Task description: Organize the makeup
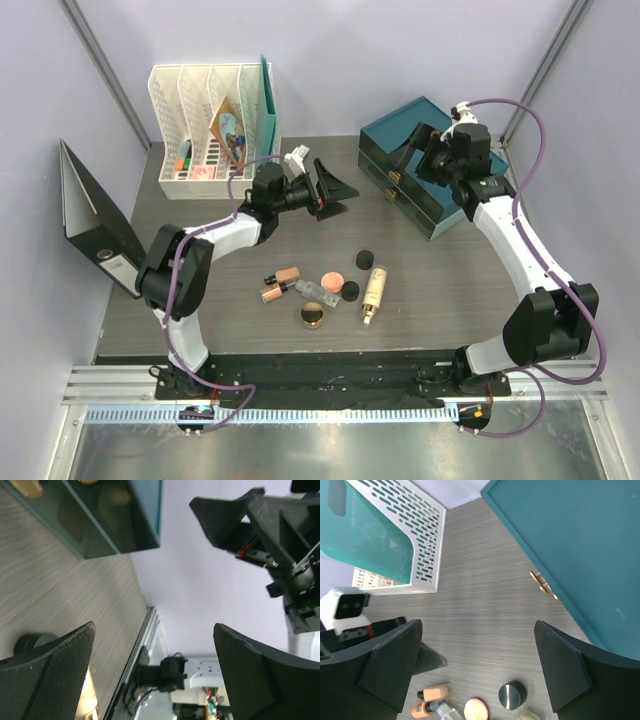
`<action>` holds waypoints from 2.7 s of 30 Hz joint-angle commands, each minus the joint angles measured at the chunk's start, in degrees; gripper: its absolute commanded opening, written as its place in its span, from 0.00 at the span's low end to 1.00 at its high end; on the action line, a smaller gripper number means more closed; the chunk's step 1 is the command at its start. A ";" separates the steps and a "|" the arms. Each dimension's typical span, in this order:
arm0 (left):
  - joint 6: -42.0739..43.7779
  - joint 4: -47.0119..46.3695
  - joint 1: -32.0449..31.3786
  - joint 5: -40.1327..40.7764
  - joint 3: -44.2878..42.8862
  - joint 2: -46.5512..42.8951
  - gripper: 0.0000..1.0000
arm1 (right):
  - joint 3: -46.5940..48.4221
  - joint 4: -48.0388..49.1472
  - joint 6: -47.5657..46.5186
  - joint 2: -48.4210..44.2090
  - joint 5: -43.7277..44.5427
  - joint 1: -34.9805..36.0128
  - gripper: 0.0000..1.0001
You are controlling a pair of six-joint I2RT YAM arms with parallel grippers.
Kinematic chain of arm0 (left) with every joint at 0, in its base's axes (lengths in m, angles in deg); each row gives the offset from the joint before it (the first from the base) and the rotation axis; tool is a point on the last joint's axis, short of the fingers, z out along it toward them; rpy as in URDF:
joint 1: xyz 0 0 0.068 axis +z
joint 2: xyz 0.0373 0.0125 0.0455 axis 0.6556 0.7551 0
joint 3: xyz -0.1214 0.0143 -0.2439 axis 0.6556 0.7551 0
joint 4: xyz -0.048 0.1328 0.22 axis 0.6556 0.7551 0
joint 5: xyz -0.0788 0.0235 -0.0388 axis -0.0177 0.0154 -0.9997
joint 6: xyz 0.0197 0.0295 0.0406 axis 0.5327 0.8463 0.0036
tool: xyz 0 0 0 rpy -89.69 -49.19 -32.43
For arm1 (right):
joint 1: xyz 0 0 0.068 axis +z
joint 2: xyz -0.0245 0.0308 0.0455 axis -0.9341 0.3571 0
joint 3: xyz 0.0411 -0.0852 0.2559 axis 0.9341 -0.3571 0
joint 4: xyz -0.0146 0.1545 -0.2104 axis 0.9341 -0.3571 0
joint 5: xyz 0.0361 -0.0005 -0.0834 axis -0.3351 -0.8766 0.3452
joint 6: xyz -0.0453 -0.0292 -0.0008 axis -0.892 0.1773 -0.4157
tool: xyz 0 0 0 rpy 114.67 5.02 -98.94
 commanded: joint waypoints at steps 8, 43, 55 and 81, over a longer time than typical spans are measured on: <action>-13.26 -17.35 -2.77 1.50 -8.87 10.62 1.00 | 7.95 -0.95 -2.20 1.04 4.00 -1.73 1.00; -25.82 -6.70 -7.69 24.97 -35.42 36.37 0.80 | 19.83 -8.42 3.16 21.61 6.57 -10.79 0.15; -26.79 -8.20 -9.45 25.58 -39.20 38.93 0.68 | 17.37 -7.98 3.25 22.13 6.04 -11.06 0.01; -23.81 -14.61 -8.13 23.13 -26.56 31.12 0.00 | 13.59 -7.89 2.81 21.78 3.23 -11.67 0.01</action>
